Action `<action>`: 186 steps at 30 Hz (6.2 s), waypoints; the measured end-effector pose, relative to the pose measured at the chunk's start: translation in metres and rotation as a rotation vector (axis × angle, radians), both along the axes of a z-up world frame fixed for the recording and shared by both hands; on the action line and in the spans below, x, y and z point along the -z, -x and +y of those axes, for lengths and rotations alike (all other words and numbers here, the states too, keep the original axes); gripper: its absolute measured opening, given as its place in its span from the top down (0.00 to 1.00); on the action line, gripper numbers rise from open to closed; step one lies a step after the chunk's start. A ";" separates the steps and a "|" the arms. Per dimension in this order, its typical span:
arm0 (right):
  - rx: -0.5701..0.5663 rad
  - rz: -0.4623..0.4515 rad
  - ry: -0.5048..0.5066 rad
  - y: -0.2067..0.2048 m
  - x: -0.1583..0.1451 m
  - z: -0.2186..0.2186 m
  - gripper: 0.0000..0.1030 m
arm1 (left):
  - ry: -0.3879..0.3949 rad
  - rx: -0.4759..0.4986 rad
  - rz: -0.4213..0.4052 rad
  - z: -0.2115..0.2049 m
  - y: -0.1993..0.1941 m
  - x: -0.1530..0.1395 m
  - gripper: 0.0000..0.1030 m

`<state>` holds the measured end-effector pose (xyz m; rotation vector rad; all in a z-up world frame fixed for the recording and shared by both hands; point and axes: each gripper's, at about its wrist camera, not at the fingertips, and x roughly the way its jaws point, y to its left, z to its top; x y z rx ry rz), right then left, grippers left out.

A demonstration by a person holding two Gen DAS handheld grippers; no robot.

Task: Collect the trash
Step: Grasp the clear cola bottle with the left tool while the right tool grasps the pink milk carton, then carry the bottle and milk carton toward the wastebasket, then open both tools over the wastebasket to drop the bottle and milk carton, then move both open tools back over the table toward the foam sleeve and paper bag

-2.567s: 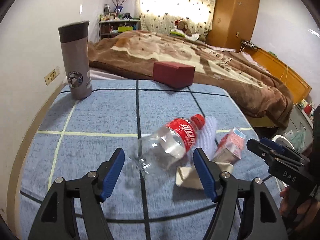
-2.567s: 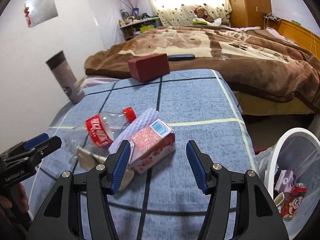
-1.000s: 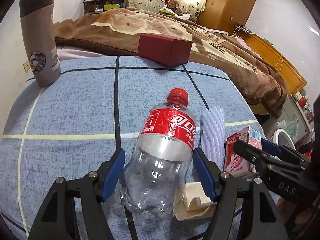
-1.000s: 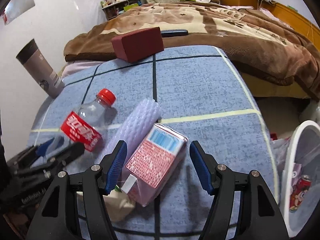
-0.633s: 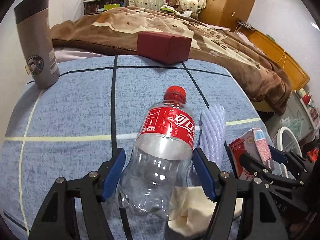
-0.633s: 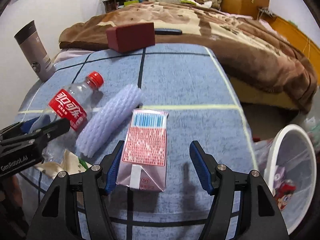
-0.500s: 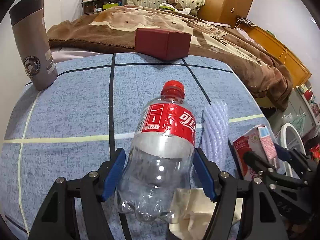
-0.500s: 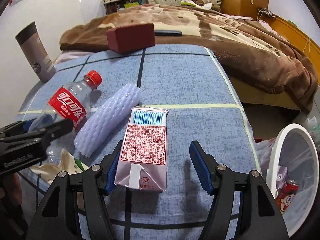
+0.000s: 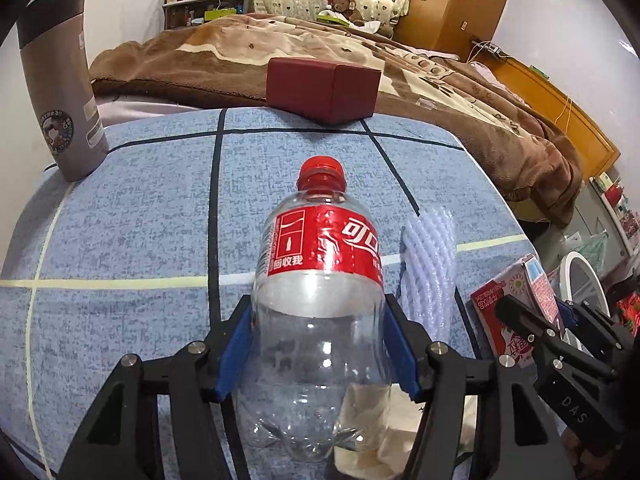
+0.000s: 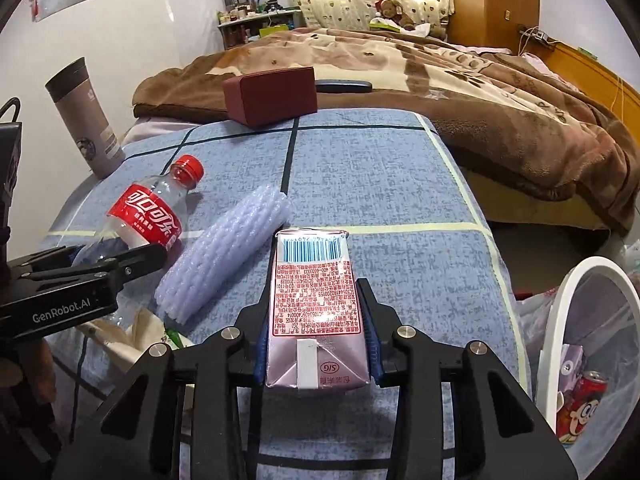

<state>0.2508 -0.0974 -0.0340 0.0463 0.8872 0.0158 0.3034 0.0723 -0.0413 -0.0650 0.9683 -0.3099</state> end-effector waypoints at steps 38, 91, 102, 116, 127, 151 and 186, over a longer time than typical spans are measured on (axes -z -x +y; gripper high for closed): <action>0.018 -0.152 -0.075 0.062 -0.044 -0.043 0.63 | 0.094 0.015 -0.146 -0.031 0.089 -0.070 0.38; 0.340 -0.084 -0.028 0.128 -0.015 -0.231 0.63 | 0.043 0.378 -0.040 -0.310 0.129 -0.030 0.37; 0.348 -0.077 -0.010 0.130 -0.013 -0.233 0.44 | 0.022 0.373 -0.071 -0.308 0.131 -0.033 0.32; 0.347 -0.106 -0.021 0.136 -0.020 -0.223 0.44 | 0.015 0.332 -0.125 -0.281 0.143 -0.047 0.32; 0.301 -0.156 -0.032 0.139 -0.029 -0.203 0.44 | -0.010 0.262 -0.157 -0.245 0.155 -0.054 0.32; 0.054 -0.168 -0.045 0.106 -0.028 -0.113 0.44 | -0.141 -0.148 -0.159 -0.099 0.135 -0.025 0.31; -0.168 -0.072 -0.092 0.023 -0.021 -0.006 0.44 | 0.081 -0.332 -0.092 0.011 0.116 -0.015 0.28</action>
